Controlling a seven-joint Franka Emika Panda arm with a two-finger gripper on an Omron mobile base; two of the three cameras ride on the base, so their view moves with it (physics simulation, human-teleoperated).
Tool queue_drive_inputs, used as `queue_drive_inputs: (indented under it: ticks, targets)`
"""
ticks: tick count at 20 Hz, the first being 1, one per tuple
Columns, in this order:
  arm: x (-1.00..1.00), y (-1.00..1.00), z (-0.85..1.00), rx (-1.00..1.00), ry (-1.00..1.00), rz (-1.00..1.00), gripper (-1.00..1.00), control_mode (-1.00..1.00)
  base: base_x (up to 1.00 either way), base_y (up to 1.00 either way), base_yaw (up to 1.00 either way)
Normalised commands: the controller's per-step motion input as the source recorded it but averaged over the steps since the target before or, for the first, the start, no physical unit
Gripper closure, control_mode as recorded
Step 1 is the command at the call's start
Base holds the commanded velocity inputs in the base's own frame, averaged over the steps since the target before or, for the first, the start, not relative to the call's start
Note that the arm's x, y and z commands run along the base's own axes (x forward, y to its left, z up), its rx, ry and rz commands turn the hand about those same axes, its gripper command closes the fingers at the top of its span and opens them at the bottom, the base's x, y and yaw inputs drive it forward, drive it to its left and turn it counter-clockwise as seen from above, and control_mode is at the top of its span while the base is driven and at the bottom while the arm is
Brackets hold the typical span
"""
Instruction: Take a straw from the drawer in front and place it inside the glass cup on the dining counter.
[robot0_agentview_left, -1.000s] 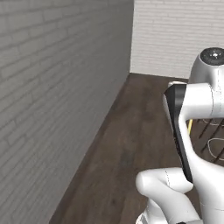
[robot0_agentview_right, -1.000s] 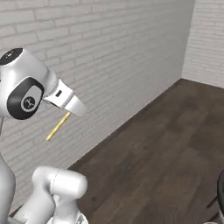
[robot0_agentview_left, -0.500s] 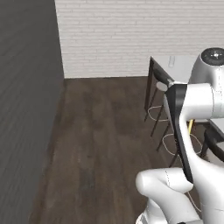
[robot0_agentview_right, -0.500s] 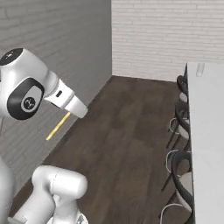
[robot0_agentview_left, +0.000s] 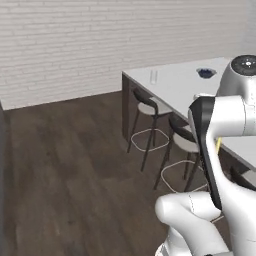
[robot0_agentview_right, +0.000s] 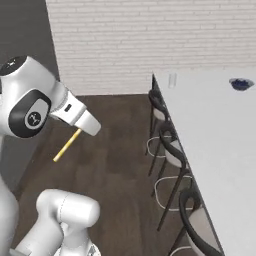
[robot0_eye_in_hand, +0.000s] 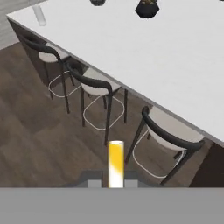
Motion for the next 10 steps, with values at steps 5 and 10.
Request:
queue_drive_inputs:
  ticks: [5,10]
  targets:
    - [0.0,0.0,0.0,0.0,0.0,0.0,1.0,1.0,0.86,0.76,-0.53]
    - [0.0,0.0,0.0,0.0,0.0,0.0,1.0,1.0,0.71,0.89,-0.51]
